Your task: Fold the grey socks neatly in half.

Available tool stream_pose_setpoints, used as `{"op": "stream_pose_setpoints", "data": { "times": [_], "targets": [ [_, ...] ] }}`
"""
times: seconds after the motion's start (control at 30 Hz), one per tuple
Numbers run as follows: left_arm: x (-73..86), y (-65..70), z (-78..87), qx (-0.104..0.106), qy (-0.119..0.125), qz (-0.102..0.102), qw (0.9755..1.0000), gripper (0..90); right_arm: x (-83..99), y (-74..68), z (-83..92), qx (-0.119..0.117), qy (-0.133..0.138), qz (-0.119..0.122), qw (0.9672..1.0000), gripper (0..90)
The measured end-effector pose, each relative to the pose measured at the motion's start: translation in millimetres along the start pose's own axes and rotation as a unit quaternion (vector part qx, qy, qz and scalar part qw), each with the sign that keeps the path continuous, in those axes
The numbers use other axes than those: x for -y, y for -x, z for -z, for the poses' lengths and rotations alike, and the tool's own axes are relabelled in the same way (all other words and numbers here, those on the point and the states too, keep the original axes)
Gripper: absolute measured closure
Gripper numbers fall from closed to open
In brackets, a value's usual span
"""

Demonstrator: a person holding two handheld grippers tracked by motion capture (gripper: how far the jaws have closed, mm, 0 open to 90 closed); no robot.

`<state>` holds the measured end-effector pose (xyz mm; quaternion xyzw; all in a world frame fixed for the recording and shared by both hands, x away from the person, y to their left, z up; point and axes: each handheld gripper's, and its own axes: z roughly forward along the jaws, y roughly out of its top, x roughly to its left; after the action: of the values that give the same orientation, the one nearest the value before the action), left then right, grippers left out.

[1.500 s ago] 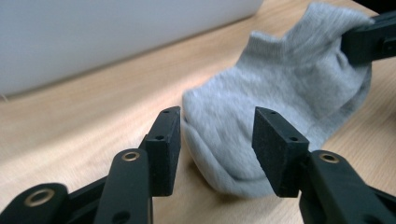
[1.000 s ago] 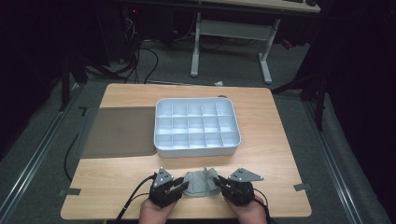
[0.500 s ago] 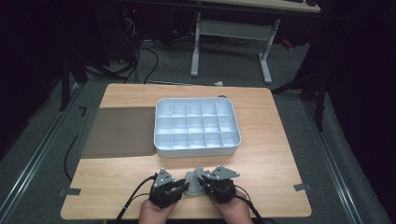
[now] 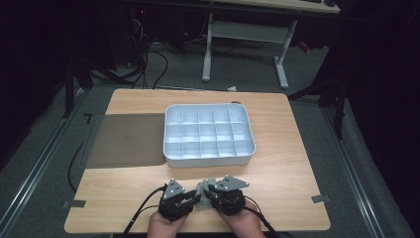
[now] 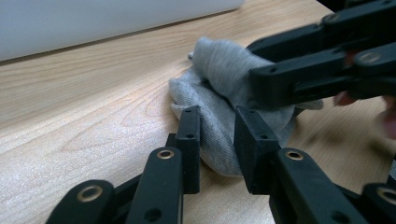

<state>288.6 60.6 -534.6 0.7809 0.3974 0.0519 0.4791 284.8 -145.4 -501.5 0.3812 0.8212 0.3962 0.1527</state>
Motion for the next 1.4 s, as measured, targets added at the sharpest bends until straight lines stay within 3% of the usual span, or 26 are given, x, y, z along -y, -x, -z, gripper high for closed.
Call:
{"op": "stream_pose_setpoints", "data": {
  "times": [0.4, 0.63, 0.87, 1.03, 1.13, 1.2, 1.4],
  "targets": [
    [0.7, 1.3, -0.4, -0.006, -0.003, -0.004, 1.0, 70.2, -2.2, 2.9, 29.2, 0.009, 0.038, -0.005, 0.9992, 64.6],
    [0.7, 1.1, -0.5, -0.006, -0.002, -0.002, 1.0, 69.3, 5.9, 7.1, 43.6, 0.015, 0.052, -0.013, 0.9985, 63.3],
    [0.5, 0.5, -0.7, -0.003, -0.003, 0.001, 1.0, 69.2, 21.6, 9.3, 43.2, 0.015, 0.034, -0.025, 0.999, 63.3],
    [0.5, 0.7, -0.6, -0.004, -0.003, 0.0, 1.0, 69.3, 26.9, 2.8, 28.8, 0.004, 0.017, -0.013, 0.9998, 62.1],
    [0.6, 0.7, -0.5, -0.004, -0.002, 0.0, 1.0, 69.5, 26.0, 1.4, 19.8, 0.014, -0.002, 0.005, 0.9999, 72.5],
    [0.6, 0.3, -0.4, -0.005, -0.002, 0.001, 1.0, 69.9, 25.5, 2.6, 17.0, 0.018, -0.006, 0.004, 0.9998, 85.8],
    [0.3, 0.6, -0.3, -0.011, -0.003, 0.0, 0.9999, 75.4, 13.6, 6.1, 27.5, 0.033, 0.026, 0.004, 0.9991, 87.5]
  ]
}}
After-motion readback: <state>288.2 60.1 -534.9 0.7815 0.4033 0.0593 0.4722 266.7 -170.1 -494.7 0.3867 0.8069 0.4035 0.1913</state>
